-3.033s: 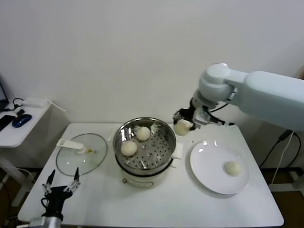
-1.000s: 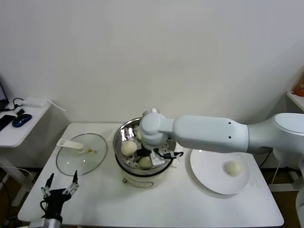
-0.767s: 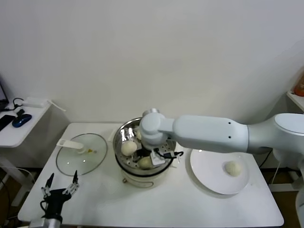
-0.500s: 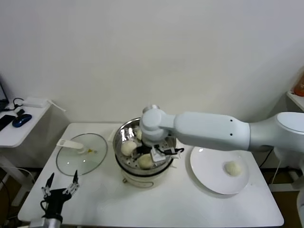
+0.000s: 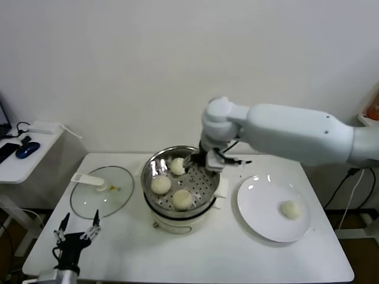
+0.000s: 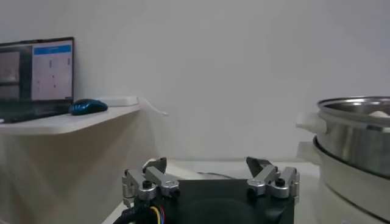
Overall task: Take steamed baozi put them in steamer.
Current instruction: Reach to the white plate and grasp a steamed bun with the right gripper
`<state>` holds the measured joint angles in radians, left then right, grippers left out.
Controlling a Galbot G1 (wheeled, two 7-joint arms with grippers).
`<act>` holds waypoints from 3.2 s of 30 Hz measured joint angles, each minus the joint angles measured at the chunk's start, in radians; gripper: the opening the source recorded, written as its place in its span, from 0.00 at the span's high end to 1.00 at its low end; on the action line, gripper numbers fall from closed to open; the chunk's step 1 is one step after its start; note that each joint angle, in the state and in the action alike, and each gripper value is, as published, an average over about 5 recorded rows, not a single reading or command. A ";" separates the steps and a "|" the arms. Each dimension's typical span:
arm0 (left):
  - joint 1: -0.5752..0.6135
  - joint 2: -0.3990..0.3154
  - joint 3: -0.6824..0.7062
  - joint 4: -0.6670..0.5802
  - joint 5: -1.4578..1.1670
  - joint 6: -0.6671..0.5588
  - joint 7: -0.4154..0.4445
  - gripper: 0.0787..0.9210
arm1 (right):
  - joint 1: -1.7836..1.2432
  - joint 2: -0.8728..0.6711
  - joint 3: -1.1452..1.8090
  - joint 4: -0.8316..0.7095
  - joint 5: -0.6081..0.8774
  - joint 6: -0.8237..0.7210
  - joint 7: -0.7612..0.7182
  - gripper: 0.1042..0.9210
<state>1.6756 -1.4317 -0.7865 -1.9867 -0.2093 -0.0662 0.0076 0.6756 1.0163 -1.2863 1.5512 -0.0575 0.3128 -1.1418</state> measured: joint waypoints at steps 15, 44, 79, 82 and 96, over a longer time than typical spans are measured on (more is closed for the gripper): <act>-0.025 -0.005 0.025 -0.008 0.031 -0.002 0.014 0.12 | 0.017 -0.309 -0.099 -0.121 0.419 -0.359 0.027 0.12; -0.015 -0.014 0.019 -0.005 0.059 -0.005 0.015 0.12 | -0.583 -0.451 0.353 -0.367 -0.092 -0.276 -0.019 0.12; -0.016 -0.011 0.013 0.018 0.059 -0.008 0.011 0.12 | -0.725 -0.372 0.468 -0.448 -0.179 -0.275 -0.011 0.14; -0.016 -0.011 0.013 0.018 0.059 -0.009 0.010 0.12 | -0.726 -0.371 0.471 -0.447 -0.181 -0.276 -0.013 0.20; -0.011 -0.013 0.013 0.014 0.058 -0.011 0.010 0.12 | -0.726 -0.381 0.481 -0.445 -0.163 -0.290 -0.014 0.30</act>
<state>1.6647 -1.4448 -0.7738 -1.9723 -0.1513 -0.0773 0.0172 -0.0503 0.6350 -0.8056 1.1058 -0.2210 0.0231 -1.1557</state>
